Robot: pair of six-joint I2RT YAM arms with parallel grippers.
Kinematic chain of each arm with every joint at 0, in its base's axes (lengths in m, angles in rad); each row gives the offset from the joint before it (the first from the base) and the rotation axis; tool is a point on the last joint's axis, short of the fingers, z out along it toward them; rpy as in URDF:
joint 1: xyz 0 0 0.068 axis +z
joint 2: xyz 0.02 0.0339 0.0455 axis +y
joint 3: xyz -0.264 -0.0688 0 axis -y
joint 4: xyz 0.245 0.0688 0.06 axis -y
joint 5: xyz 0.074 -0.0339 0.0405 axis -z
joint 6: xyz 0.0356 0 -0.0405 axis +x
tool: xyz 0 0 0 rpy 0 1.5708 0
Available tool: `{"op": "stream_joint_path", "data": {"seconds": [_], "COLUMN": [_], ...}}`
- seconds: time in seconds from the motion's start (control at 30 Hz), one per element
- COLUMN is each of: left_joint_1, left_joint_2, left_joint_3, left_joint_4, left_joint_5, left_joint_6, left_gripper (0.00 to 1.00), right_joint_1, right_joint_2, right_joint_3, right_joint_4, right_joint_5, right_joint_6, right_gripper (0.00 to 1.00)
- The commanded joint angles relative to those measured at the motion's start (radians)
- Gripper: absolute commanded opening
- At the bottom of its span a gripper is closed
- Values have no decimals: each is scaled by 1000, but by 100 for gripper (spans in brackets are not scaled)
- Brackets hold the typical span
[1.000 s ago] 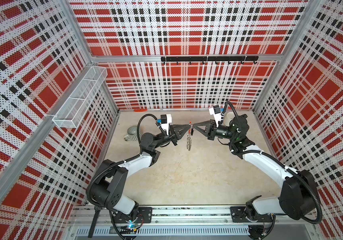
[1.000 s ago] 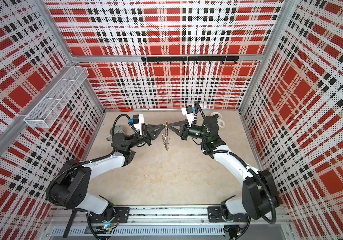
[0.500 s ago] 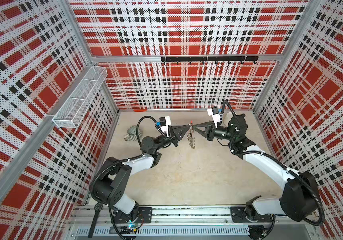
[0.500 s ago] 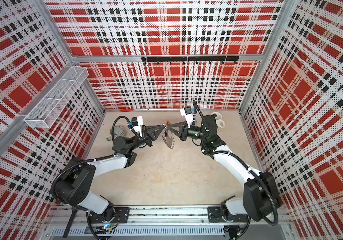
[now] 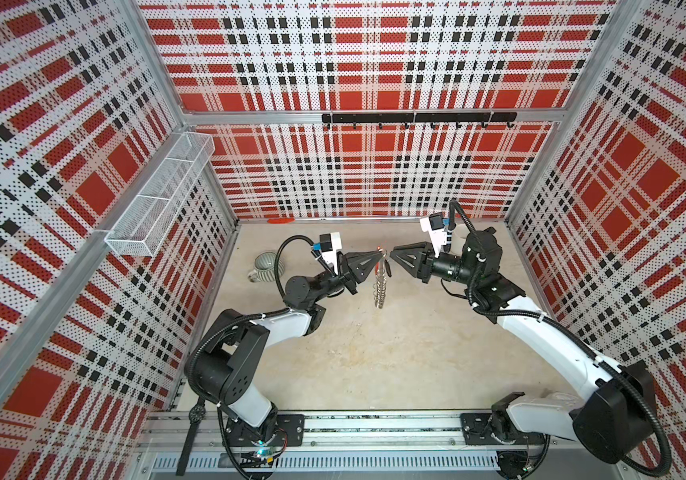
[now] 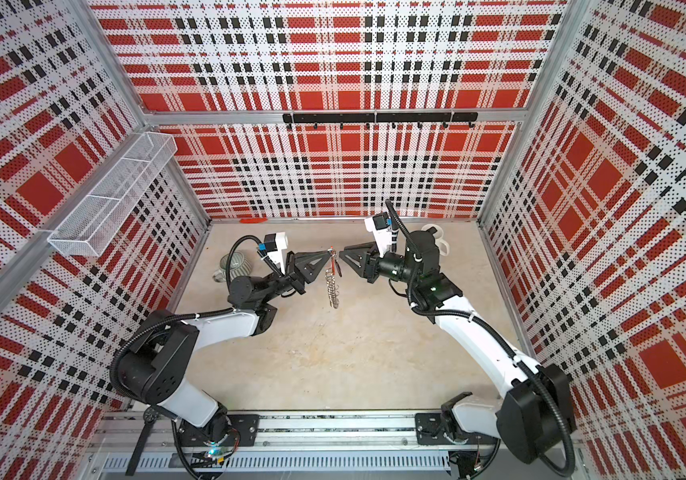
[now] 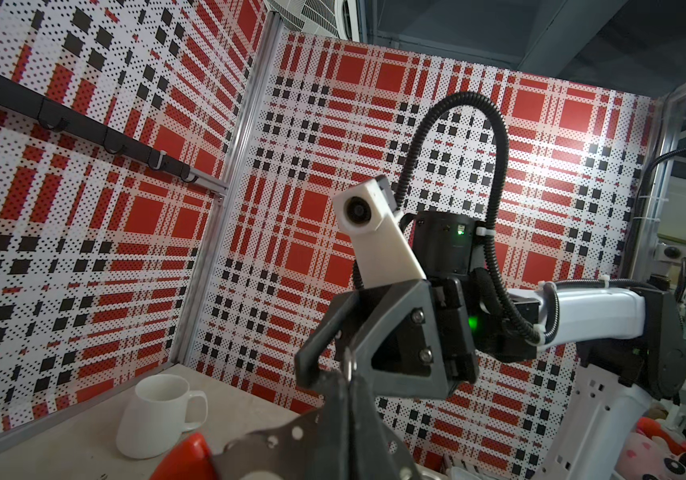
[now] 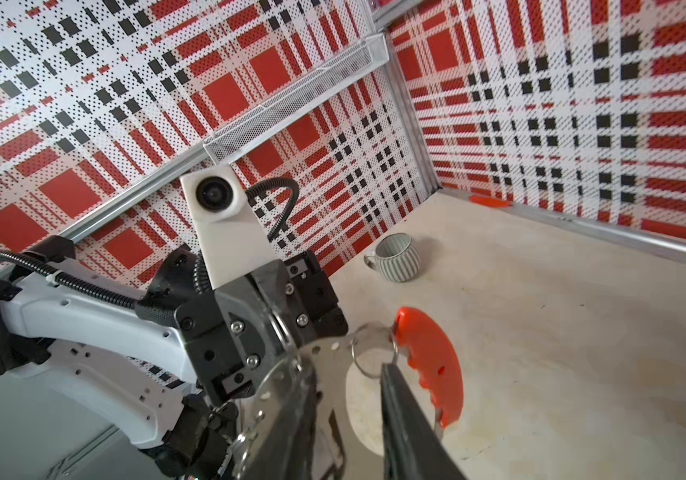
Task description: Put the keys on the keyring
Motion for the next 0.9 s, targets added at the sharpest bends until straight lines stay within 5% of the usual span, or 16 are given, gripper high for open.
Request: {"op": "stream_joint_path", "data": {"seconds": [0.0,0.37,0.87], "left_joint_1": [-8,-9,-9], "left_joint_2": [2,11,21], "left_joint_3": [6,23,41], "left_joint_4": [166,181,199], "left_joint_5": [11,22,20], "left_joint_6": [-16,-45,-57], "left_gripper": [0,0,0], "right_joint_1": [1,35,42], "right_joint_2": [-29,45,39], "right_joint_3": [26,46,17], "right_joint_4": [-2,44,87], "right_joint_5": [7,-53,-70], "right_joint_6": [-68,-50,-25], "right_gripper": [31,33,13]}}
